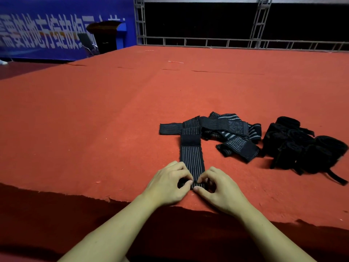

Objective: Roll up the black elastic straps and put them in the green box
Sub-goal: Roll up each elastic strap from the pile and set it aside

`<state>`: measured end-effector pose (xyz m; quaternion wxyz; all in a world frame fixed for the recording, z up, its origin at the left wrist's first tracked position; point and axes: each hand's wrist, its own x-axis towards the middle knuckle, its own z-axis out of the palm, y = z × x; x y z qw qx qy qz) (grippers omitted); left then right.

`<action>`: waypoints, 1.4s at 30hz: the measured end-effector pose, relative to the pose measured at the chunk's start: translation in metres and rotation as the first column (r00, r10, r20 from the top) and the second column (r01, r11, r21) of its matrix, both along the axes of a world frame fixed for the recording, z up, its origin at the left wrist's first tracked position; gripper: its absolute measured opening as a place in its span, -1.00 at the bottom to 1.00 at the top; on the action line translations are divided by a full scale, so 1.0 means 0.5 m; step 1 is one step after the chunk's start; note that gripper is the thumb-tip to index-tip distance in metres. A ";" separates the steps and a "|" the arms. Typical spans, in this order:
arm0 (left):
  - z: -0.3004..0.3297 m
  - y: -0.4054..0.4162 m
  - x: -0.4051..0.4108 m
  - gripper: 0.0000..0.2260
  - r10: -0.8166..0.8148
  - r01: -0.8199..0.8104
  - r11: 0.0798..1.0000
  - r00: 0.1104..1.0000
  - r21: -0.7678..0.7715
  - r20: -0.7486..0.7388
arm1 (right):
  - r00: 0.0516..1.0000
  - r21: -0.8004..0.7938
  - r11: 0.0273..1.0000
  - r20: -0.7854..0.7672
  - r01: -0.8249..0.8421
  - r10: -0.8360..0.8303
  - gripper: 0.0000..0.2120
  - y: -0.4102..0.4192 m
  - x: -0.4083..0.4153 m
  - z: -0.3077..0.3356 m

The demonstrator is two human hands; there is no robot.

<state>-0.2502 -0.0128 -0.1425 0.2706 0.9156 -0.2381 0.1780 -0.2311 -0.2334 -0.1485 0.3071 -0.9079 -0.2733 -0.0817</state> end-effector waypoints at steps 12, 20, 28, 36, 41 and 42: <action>0.006 -0.001 0.000 -0.91 0.022 -0.021 1.000 0.997 0.016 -0.077 | 0.994 0.126 0.989 -0.081 0.081 -0.071 -0.92 0.003 0.004 0.007; -0.008 -0.001 0.009 -0.90 0.070 -0.070 0.997 0.997 -0.010 0.023 | 0.995 0.116 0.989 -0.052 0.087 -0.081 -0.89 0.003 0.002 0.002; -0.004 -0.004 0.002 -0.82 0.100 -0.104 0.992 0.994 0.074 0.047 | 0.997 0.053 0.997 -0.065 0.048 -0.044 -0.71 0.001 -0.002 0.004; -0.007 -0.001 0.006 -0.85 0.084 -0.085 0.996 0.996 0.033 0.037 | 0.993 0.127 0.989 -0.092 0.079 -0.068 -0.85 0.003 -0.001 0.004; 0.001 -0.002 -0.001 -0.91 -0.030 0.029 0.999 0.999 0.028 0.027 | 0.999 0.086 0.996 -0.040 0.022 -0.018 -0.96 0.000 -0.005 0.006; 0.000 -0.002 0.000 -0.92 -0.041 0.040 0.999 0.998 0.022 0.042 | 1.000 0.079 0.997 -0.019 0.011 -0.009 -0.96 0.001 -0.005 0.005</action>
